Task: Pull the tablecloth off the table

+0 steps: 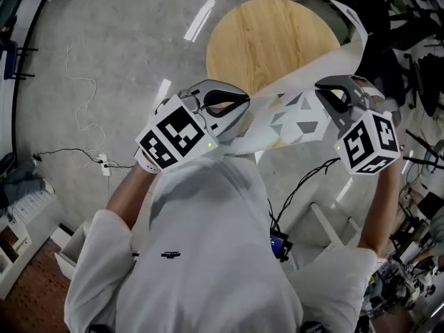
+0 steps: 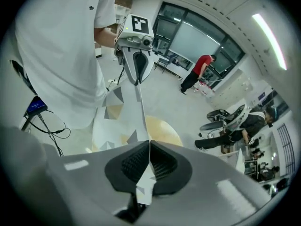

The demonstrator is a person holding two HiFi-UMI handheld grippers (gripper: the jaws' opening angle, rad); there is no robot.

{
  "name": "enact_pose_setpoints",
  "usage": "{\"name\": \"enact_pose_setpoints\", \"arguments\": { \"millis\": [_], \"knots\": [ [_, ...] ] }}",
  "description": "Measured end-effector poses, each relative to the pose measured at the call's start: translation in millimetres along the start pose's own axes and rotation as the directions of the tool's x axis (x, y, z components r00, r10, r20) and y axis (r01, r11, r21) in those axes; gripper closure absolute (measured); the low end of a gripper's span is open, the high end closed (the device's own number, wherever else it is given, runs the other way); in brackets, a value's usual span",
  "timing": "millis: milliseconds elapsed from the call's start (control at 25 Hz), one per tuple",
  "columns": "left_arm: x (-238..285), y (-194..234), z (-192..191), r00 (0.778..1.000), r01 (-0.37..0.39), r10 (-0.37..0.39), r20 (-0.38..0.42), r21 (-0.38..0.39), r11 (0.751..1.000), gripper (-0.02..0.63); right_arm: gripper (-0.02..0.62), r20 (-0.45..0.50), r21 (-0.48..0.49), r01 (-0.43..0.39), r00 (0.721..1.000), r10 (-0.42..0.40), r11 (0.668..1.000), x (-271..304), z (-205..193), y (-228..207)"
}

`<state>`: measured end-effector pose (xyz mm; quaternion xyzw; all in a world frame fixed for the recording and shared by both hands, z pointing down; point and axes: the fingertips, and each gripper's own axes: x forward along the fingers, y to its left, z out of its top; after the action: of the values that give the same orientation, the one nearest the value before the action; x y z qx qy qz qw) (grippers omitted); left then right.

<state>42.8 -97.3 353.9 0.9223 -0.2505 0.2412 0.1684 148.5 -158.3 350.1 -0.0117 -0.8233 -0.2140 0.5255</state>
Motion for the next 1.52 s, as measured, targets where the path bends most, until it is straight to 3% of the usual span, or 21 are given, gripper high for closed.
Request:
{"name": "enact_pose_setpoints", "arguments": {
  "millis": [200, 400, 520, 640, 760, 960, 1080, 1160, 1280, 1520],
  "knots": [
    [-41, -42, -13, 0.992, 0.127, -0.127, -0.013, 0.118, 0.985, 0.597, 0.584, -0.07, 0.097, 0.104, 0.993, -0.097, 0.99, -34, 39, 54],
    [-60, -58, -22, 0.974, 0.227, -0.222, -0.048, 0.153, 0.962, 0.597, 0.584, -0.08, 0.208, 0.113, 0.992, -0.098, 0.972, -38, 55, 97],
    [-77, -63, -31, 0.96, 0.279, -0.275, -0.05, 0.147, 0.949, 0.598, 0.583, -0.051, 0.32, 0.112, 0.994, -0.101, 0.941, -35, 75, 133],
    [-96, -63, -33, 0.948, 0.317, -0.318, 0.003, 0.089, 0.944, 0.595, 0.584, -0.005, 0.445, 0.119, 0.991, -0.13, 0.888, -26, 97, 157],
    [-111, -66, -36, 0.951, 0.305, -0.308, 0.032, 0.074, 0.949, 0.592, 0.583, 0.018, 0.585, 0.16, 0.978, -0.21, 0.795, -17, 112, 170],
    [-140, -65, -52, 0.958, 0.275, -0.278, 0.068, 0.054, 0.96, 0.591, 0.583, 0.019, 0.688, 0.256, 0.929, -0.369, 0.679, -13, 145, 174],
    [-151, -56, -62, 0.967, 0.245, -0.247, 0.069, 0.032, 0.969, 0.591, 0.583, 0.048, 0.779, 0.239, 0.899, -0.435, 0.579, -4, 160, 175],
    [-158, -55, -68, 0.972, 0.225, -0.225, 0.069, 0.01, 0.974, 0.591, 0.583, 0.057, 0.817, 0.218, 0.89, -0.452, 0.533, 1, 168, 180],
    [-163, -58, -76, 0.98, 0.188, -0.187, 0.072, -0.006, 0.982, 0.592, 0.583, 0.046, 0.841, 0.213, 0.888, -0.458, 0.498, 3, 172, 185],
    [-153, -60, -89, 0.986, 0.15, -0.148, 0.071, -0.021, 0.988, 0.595, 0.583, 0.025, 0.845, 0.235, 0.879, -0.475, 0.48, 5, 167, 193]
  ]
}}
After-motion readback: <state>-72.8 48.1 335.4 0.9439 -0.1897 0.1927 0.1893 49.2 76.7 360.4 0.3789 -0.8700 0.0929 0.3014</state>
